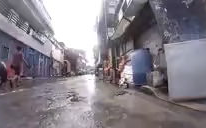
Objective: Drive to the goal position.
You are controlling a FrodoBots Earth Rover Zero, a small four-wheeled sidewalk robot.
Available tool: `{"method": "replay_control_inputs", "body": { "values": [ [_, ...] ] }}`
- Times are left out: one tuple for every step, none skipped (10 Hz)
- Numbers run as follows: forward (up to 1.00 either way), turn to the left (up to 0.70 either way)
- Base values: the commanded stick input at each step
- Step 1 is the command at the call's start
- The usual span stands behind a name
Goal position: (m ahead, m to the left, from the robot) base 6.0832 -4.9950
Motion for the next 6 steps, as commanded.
{"method": "replay_control_inputs", "body": {
  "values": [
    [0.99, 0.0],
    [0.99, 0.05],
    [0.99, 0.27],
    [0.99, 0.0],
    [0.99, 0.0],
    [0.99, 0.0]
  ]
}}
